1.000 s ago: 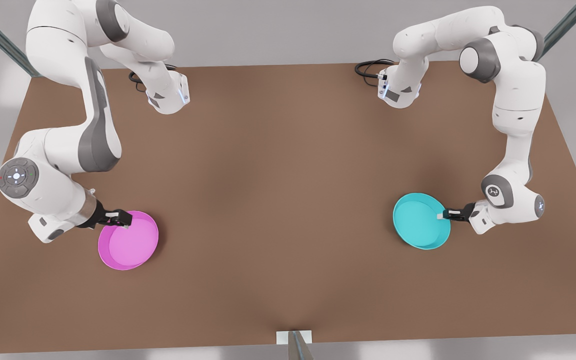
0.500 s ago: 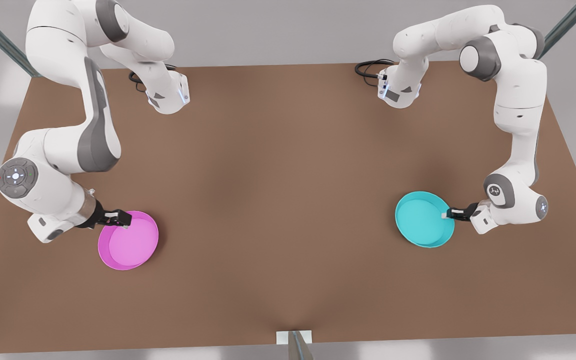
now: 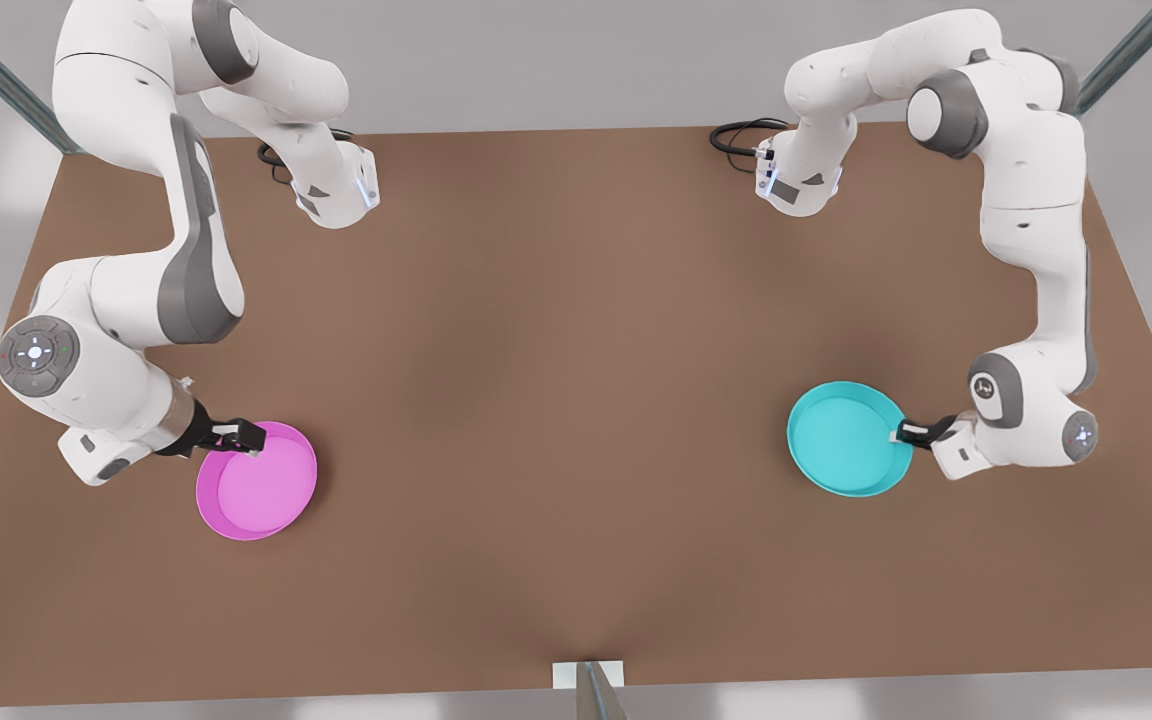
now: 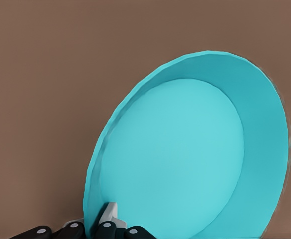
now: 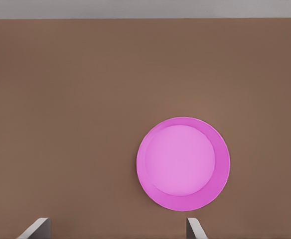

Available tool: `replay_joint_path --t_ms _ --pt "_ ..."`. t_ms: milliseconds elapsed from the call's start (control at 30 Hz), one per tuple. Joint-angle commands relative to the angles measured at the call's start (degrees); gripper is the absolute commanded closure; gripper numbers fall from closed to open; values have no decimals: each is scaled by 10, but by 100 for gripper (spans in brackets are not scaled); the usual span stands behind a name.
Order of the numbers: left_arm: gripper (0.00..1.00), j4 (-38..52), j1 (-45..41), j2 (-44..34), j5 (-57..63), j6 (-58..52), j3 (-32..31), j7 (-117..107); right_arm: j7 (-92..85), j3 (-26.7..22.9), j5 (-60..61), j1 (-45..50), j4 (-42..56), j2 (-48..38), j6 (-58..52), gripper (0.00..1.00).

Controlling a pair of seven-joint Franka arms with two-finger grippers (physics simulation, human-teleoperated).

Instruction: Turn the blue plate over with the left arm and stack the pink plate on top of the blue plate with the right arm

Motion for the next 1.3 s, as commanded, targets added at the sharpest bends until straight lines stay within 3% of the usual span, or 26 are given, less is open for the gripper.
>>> replay_joint_path --t_ms 0,167,267,600,1267 --pt "76 11 -5 0 16 -15 0 -6 0 0 -1 0 0 0 0 0" --pt "77 87 -63 0 81 -128 0 -76 0 1 -1 -1 0 0 0 0" --pt "77 136 -127 0 177 -205 0 -132 0 0 -1 -1 0 0 0 0" --pt "77 186 -313 1 463 -328 0 -272 0 1 -1 0 0 0 0 0" --pt "77 174 -561 47 719 -468 1 -492 -1 0 -2 -3 0 0 0 0"
